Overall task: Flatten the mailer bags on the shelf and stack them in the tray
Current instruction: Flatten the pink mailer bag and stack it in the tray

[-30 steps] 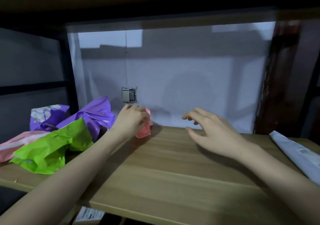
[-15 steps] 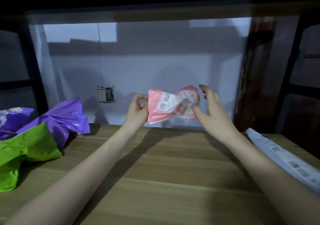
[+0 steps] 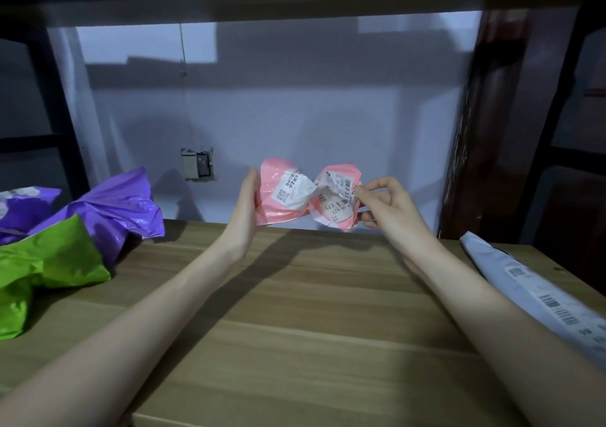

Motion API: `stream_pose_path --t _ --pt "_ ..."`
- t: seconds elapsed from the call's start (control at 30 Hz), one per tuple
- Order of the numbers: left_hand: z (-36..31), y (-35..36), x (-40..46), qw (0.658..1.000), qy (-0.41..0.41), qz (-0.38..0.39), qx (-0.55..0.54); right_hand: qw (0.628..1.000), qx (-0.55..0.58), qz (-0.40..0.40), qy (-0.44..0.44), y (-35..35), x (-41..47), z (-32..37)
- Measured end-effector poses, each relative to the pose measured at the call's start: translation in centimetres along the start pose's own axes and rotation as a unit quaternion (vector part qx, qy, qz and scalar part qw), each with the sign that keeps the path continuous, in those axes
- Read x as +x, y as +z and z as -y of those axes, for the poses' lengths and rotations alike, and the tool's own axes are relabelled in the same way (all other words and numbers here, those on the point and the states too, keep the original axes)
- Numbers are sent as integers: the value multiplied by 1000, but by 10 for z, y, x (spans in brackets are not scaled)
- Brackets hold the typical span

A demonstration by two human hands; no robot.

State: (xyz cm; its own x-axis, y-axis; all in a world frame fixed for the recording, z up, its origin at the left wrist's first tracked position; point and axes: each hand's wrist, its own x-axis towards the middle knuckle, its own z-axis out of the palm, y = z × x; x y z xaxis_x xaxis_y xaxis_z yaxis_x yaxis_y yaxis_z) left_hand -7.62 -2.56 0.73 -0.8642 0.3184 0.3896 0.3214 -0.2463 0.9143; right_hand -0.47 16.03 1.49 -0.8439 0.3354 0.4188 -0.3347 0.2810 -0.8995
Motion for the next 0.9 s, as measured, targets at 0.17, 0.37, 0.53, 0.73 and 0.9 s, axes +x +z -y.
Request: stream_pose_path --t 0.17,0.37,0.53,0.73,0.9 --pt "0 3 -5 991 43 -36 124 1000 -23 9 15 1 0 -9" --pt "6 -7 -1 987 66 -33 144 997 -71 -7 18 -2 2 -17" --pt "13 -4 1 990 -11 -77 115 994 -94 -53 29 -8 4 -18" --pt "20 -4 4 976 -38 -136 163 989 -109 -80 53 -6 5 -24" --pt "21 -7 5 966 -36 -120 228 986 -138 -48 78 -2 5 -29"
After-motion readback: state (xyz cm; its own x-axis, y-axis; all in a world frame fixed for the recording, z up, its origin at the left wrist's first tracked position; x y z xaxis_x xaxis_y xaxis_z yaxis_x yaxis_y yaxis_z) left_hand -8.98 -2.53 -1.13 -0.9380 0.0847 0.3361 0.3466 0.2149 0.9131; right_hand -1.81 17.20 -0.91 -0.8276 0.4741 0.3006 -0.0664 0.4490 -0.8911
